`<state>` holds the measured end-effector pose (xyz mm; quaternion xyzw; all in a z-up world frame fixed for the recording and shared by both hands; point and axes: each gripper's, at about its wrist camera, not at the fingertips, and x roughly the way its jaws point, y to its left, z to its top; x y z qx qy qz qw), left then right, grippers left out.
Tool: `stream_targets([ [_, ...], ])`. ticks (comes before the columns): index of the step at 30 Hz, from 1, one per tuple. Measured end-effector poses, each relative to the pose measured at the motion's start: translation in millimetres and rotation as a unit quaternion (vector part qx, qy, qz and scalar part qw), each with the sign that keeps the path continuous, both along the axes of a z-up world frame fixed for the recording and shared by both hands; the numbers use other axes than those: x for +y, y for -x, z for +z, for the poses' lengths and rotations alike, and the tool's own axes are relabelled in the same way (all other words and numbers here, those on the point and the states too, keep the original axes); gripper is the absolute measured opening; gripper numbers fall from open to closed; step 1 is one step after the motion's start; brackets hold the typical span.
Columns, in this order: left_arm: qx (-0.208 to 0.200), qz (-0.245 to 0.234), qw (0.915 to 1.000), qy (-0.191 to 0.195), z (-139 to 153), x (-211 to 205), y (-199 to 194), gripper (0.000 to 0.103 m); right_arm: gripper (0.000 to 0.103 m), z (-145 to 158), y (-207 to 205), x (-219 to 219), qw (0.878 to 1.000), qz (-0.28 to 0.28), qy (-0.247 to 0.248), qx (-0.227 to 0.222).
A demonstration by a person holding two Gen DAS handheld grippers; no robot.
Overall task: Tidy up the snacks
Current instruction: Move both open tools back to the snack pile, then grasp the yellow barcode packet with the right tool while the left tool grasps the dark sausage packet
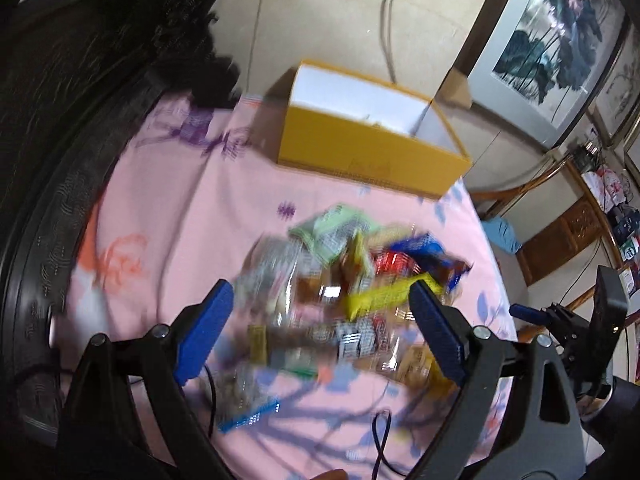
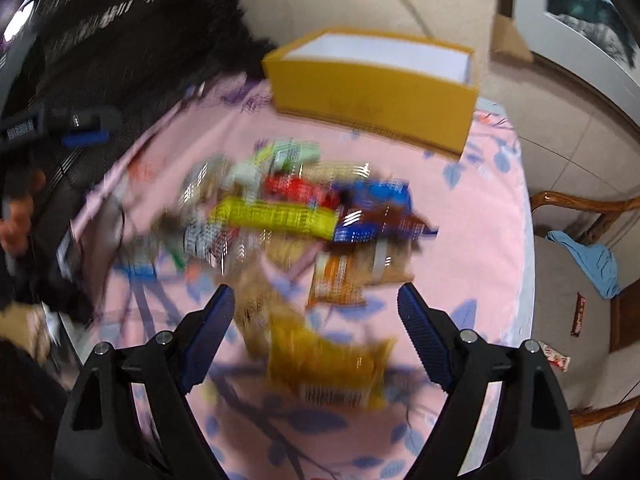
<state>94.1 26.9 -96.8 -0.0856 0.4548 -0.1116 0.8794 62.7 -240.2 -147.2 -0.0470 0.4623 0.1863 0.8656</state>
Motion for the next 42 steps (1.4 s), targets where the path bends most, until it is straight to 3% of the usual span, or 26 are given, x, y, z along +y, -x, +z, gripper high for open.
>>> stream_targets([
  [6,0.032,0.006,0.9994,-0.006,-17.8,4.3,26.5,0.091,0.084,-21.8,17.5,22.2,0.992,0.097,0.076,-0.013],
  [11,0.037,0.015,0.9992,0.0,-18.6,6.6,36.4,0.091,0.082,-36.5,30.7,39.0,0.968,0.197,0.154,-0.026],
  [15,0.038,0.02,0.9991,-0.003,-18.4,7.7,42.5,0.091,0.077,-55.5,32.3,42.3,0.952,0.239,0.192,-0.017],
  [17,0.042,0.022,0.9989,-0.005,-19.8,9.0,44.0,0.091,0.066,-65.8,27.9,39.7,0.949,0.246,0.198,-0.003],
  [24,0.053,0.019,0.9983,-0.014,-29.1,9.3,47.0,0.091,0.044,-70.6,18.2,32.8,0.958,0.233,0.167,0.007],
  [27,0.053,0.0,0.9982,-0.028,-36.9,1.6,43.4,0.091,0.041,-68.8,14.3,30.4,0.969,0.197,0.148,0.018],
  [32,0.039,-0.066,0.9934,-0.085,-58.4,-24.5,28.0,0.091,0.037,-63.8,10.5,27.6,0.984,0.137,0.102,0.043],
  [37,0.041,-0.175,0.9736,-0.141,-83.4,-54.4,7.3,0.091,0.037,-62.9,21.8,32.5,0.99,0.108,0.076,0.055],
  [42,0.043,-0.226,0.9576,-0.173,-103.1,-67.5,-12.2,0.091,0.037,-63.3,24.5,29.8,0.993,0.08,0.049,0.07],
])
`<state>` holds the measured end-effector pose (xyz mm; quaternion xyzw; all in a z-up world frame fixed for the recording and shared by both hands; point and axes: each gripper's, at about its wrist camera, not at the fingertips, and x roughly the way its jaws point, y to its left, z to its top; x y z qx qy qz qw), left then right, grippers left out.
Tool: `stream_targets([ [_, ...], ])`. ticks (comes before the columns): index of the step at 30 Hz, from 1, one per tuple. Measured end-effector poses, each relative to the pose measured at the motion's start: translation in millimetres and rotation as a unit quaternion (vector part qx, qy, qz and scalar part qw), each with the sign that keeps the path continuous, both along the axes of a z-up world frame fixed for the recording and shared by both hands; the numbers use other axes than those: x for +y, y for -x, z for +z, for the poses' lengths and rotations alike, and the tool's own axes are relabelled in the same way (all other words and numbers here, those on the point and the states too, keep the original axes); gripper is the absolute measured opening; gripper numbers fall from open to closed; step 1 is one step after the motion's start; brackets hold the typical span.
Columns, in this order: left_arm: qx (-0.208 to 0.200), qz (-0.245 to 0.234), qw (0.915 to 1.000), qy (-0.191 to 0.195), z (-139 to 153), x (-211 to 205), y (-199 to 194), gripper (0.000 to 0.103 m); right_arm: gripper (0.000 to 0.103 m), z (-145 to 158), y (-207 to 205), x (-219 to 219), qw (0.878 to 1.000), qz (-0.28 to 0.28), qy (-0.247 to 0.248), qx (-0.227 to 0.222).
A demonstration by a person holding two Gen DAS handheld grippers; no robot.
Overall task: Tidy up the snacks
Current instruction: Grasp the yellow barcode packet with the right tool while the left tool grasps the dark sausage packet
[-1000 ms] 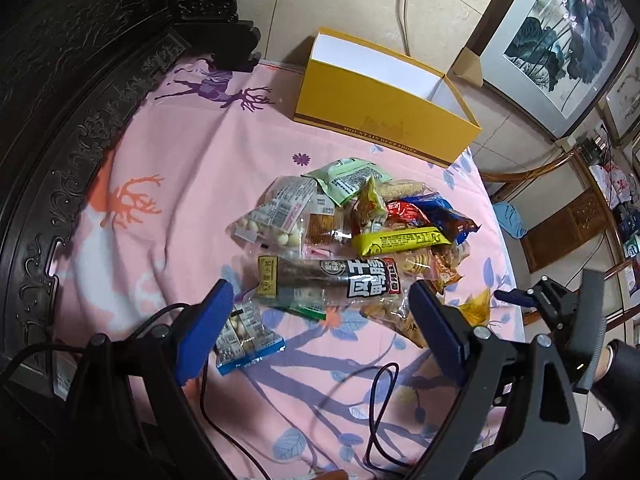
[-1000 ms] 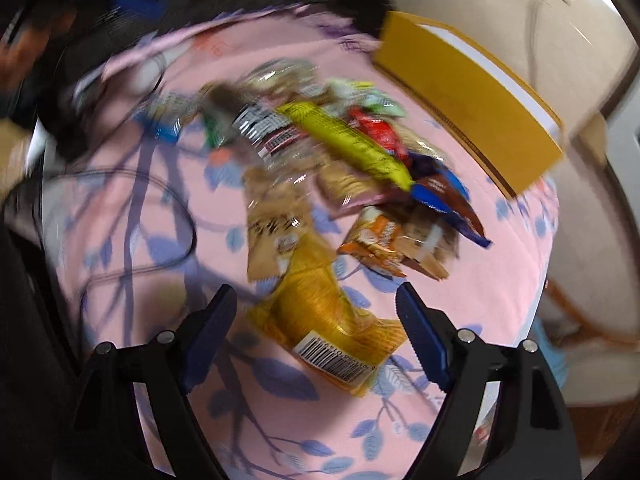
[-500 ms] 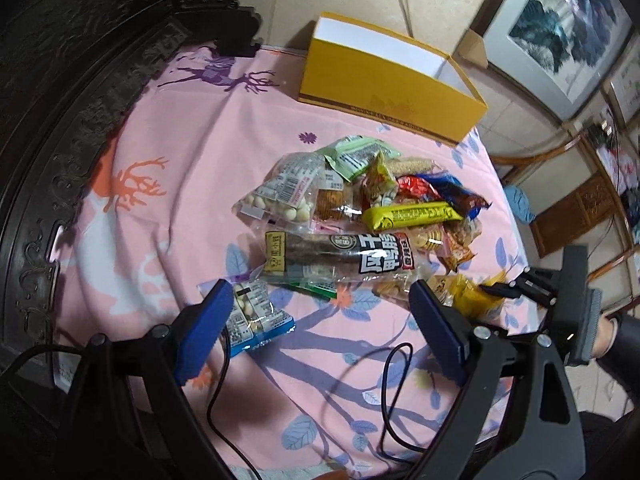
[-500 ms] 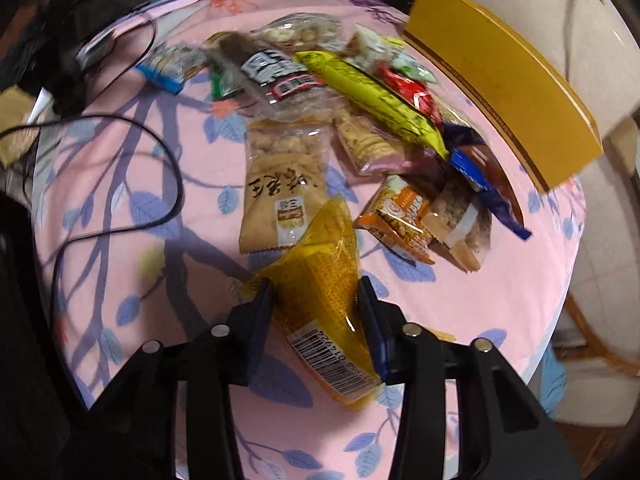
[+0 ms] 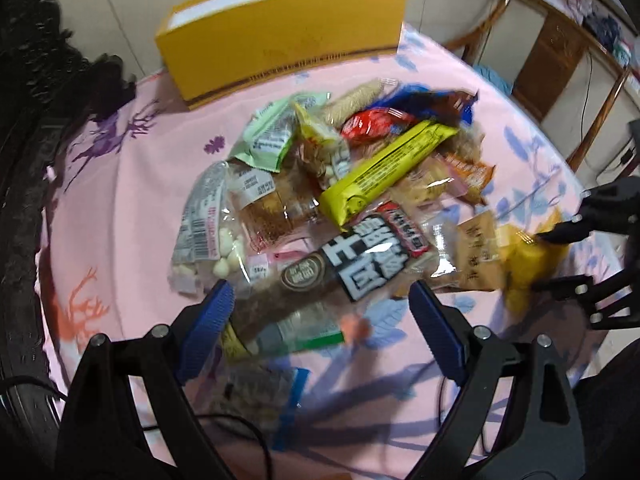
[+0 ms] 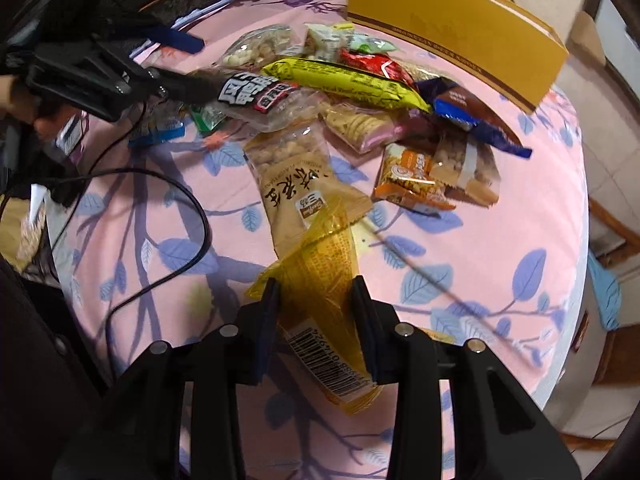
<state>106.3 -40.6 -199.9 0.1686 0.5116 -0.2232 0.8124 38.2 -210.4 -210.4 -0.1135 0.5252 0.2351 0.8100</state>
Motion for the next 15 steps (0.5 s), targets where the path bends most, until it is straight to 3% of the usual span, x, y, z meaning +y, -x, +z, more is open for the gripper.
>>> stream_targets([
  [8,0.019,-0.078,0.996,-0.04,-17.3,-15.7,-8.7,0.091,0.038,1.0,-1.0,-7.7,0.999,-0.034,-0.027,0.008],
  [15,0.017,-0.138,0.9842,-0.109,-35.4,-26.4,0.0,0.091,0.038,0.6,-1.2,-9.2,0.998,-0.045,-0.035,0.01],
])
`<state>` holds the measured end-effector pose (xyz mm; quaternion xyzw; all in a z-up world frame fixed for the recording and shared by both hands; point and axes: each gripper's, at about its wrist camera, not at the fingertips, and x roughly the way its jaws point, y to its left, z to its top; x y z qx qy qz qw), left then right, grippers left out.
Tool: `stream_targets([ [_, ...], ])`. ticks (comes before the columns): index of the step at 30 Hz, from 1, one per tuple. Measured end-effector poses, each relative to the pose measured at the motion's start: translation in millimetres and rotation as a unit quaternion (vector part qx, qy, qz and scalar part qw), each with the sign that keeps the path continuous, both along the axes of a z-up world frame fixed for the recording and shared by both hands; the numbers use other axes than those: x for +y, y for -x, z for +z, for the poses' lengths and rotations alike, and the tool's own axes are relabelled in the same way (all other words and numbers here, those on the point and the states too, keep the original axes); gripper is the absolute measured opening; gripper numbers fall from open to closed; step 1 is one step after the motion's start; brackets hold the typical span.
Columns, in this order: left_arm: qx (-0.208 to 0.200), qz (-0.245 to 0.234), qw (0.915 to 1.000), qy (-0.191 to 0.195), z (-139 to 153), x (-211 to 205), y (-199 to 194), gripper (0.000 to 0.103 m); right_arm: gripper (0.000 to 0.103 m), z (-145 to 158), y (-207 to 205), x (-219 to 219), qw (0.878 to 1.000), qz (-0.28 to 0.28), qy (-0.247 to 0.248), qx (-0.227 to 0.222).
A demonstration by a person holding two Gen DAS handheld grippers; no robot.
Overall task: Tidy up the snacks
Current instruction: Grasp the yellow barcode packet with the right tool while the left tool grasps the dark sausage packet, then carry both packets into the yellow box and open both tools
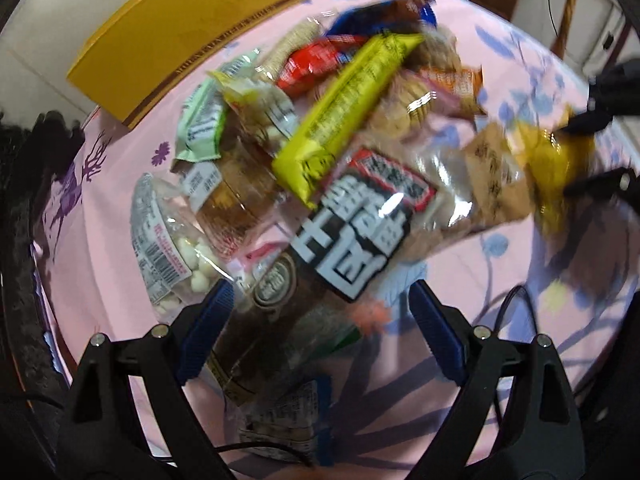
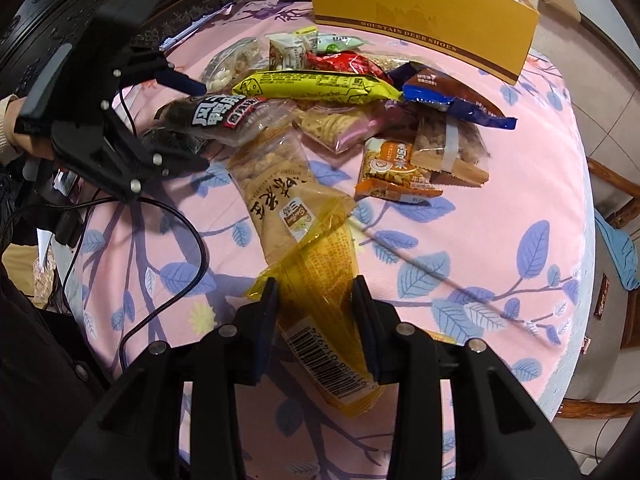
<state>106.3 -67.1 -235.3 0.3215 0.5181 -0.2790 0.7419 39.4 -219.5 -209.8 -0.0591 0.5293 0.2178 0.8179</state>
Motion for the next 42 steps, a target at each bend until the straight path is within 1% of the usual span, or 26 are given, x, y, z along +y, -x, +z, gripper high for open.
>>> stream_targets([
  [2,0.002,0.001,1.0,0.001,-1.5,2.2,0.5,0.09,0.038,-0.2,-0.7,-0.2,1.0,-0.001,-0.001,0.0],
  [3,0.003,0.004,1.0,0.004,-0.4,3.1,0.4,0.085,0.038,-0.2,-1.6,-1.2,1.0,-0.003,-0.002,0.0],
  [4,0.006,0.011,0.9999,0.01,1.9,5.3,-0.2,0.076,0.038,-0.3,-2.1,-1.3,1.0,-0.004,-0.003,0.0],
  [5,0.01,0.018,0.9996,0.018,4.1,7.7,-1.0,0.07,0.038,-0.2,-2.2,-1.3,1.0,-0.006,-0.004,0.0],
  [6,0.013,0.023,0.9993,0.025,5.5,10.4,-2.1,0.056,0.038,-0.6,-2.0,-1.8,1.0,-0.007,-0.005,0.0],
  [7,0.019,0.032,0.9986,0.038,8.0,14.4,-3.3,0.052,0.038,-0.7,-2.1,-2.0,1.0,-0.008,-0.006,0.0],
  [9,0.028,0.04,0.9974,0.053,10.0,19.4,-4.3,0.047,0.038,-1.1,-1.5,-1.6,1.0,-0.007,-0.005,-0.001],
  [10,0.026,0.039,0.9975,0.053,10.1,19.9,-2.9,0.045,0.038,-1.0,-1.3,-1.5,1.0,-0.007,-0.004,-0.002],
  [12,0.025,0.036,0.9976,0.054,11.0,18.9,0.7,0.042,0.038,-1.2,-1.0,-0.7,1.0,-0.003,0.0,-0.004],
  [13,0.03,0.037,0.9969,0.062,12.6,18.6,4.2,0.04,0.038,-1.2,-0.6,0.2,1.0,-0.001,0.004,-0.006],
  [17,0.039,0.045,0.9944,0.087,17.3,18.6,14.9,0.038,0.037,0.0,0.6,2.9,1.0,0.0,0.011,-0.01],
  [21,0.044,0.057,0.9917,0.107,22.7,17.8,22.2,0.038,0.036,2.1,0.4,-0.8,1.0,-0.008,0.003,-0.007],
  [23,0.051,0.07,0.9883,0.126,26.5,20.0,20.8,0.038,0.036,2.8,-0.8,-6.0,1.0,-0.019,-0.009,0.001],
  [25,0.059,0.087,0.9835,0.147,31.1,23.6,18.1,0.032,0.035,3.8,-1.8,-9.4,0.999,-0.029,-0.017,0.005],
  [27,0.063,0.103,0.9787,0.166,36.3,28.8,18.5,0.031,0.035,8.7,-1.7,-12.5,0.999,-0.038,-0.023,0.002],
  [34,0.053,0.139,0.9672,0.206,57.7,46.7,18.9,0.03,0.035,36.0,-3.5,-13.2,0.999,-0.035,-0.033,-0.025],
  [38,0.043,0.147,0.9633,0.22,70.4,51.1,16.2,0.03,0.035,47.1,-8.9,-11.8,0.998,-0.032,-0.034,-0.038],
  [42,0.026,0.149,0.9589,0.24,91.0,52.0,12.1,0.03,0.035,63.0,-17.1,-11.7,0.997,-0.036,-0.038,-0.056],
])
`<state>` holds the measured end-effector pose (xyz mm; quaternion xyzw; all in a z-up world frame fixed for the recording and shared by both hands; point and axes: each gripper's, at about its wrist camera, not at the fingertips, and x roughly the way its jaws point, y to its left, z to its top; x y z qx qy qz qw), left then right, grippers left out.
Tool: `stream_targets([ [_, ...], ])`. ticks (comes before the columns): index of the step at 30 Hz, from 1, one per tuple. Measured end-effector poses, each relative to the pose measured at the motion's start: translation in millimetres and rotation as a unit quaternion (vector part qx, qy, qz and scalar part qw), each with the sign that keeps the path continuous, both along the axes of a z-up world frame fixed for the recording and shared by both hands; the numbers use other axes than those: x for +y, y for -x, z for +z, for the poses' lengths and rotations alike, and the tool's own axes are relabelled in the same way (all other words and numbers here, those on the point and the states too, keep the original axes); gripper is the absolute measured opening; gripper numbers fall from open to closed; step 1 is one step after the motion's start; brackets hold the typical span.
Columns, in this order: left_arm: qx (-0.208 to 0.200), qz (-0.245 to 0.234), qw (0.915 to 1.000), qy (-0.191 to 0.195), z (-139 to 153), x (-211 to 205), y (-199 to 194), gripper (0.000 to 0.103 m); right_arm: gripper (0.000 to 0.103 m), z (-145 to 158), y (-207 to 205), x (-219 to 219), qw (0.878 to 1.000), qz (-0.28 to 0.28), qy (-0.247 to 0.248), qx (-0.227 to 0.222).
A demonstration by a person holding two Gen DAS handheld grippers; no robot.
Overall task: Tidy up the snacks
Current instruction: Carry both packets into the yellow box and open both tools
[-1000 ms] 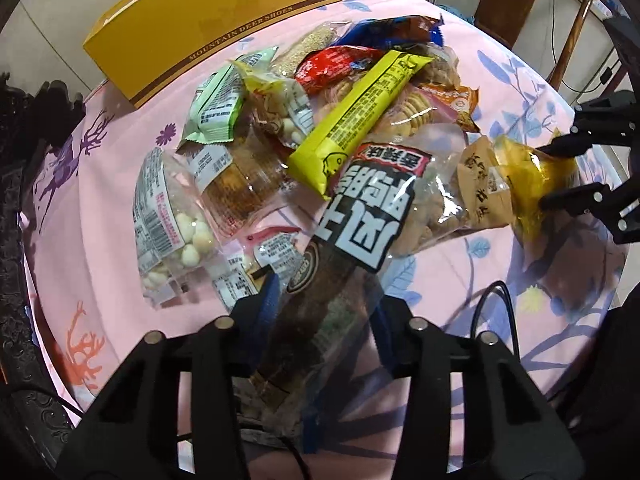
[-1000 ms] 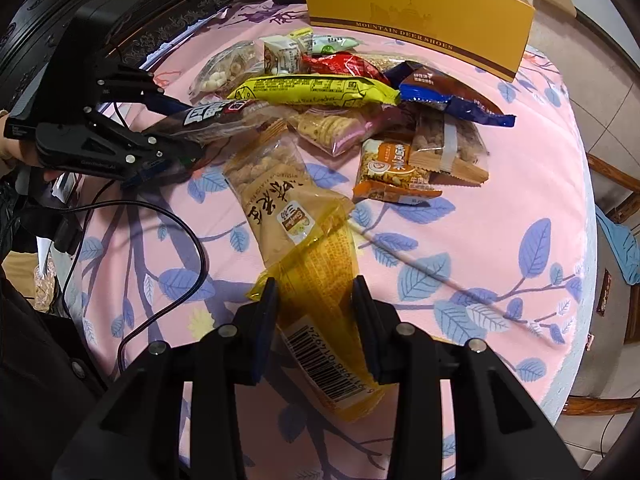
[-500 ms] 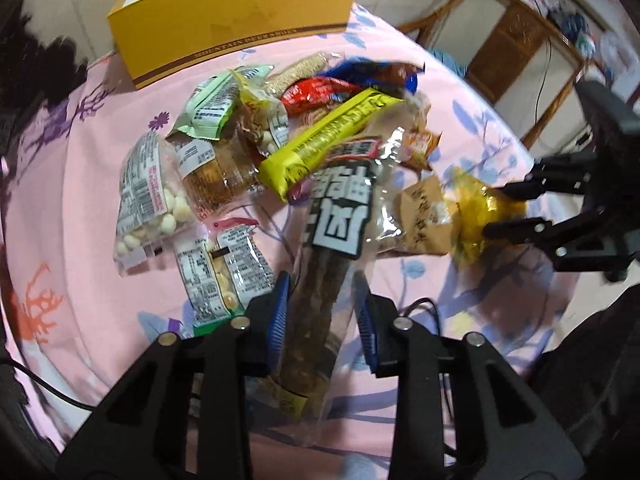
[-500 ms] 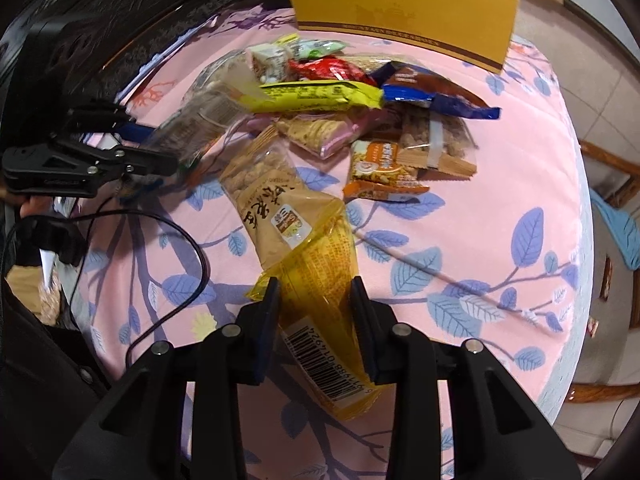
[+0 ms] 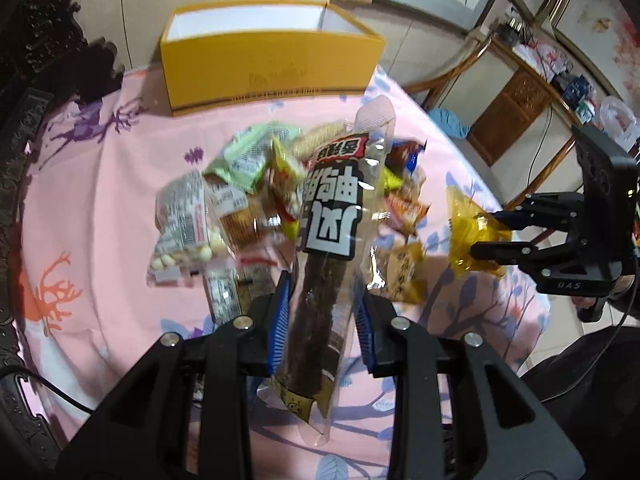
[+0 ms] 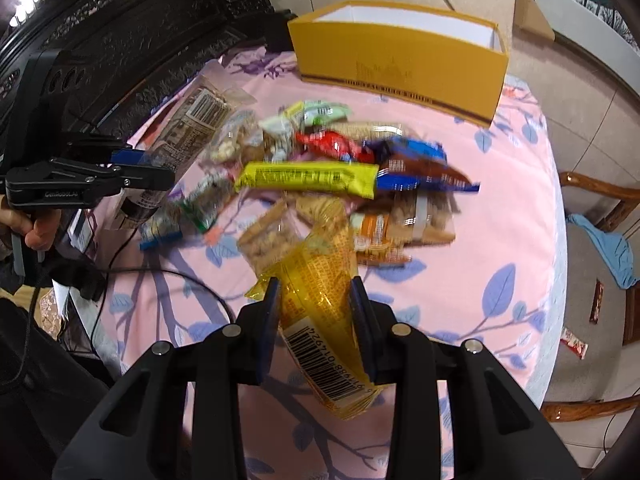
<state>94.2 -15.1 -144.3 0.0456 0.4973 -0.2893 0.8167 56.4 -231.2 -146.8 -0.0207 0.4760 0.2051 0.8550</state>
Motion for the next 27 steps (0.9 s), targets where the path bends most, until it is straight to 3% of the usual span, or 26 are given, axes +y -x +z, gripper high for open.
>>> stream_targets([
  [6,-0.044,0.014,0.9987,0.02,39.8,-0.2,-12.6,0.03,0.035,40.2,-22.4,-4.1,0.999,-0.008,-0.007,-0.05],
  [12,-0.085,0.05,0.9934,0.059,86.8,2.5,-51.8,0.03,0.035,90.3,-66.5,-15.7,0.993,-0.031,-0.022,-0.11],
  [20,-0.136,0.093,0.9834,0.076,134.5,-13.9,-132.6,0.03,0.035,147.4,-142.6,-26.7,0.978,-0.067,-0.03,-0.196],
  [27,-0.166,0.127,0.9751,0.075,146.7,-39.5,-204.7,0.03,0.035,164.9,-206.8,-32.3,0.967,-0.112,-0.041,-0.227],
])
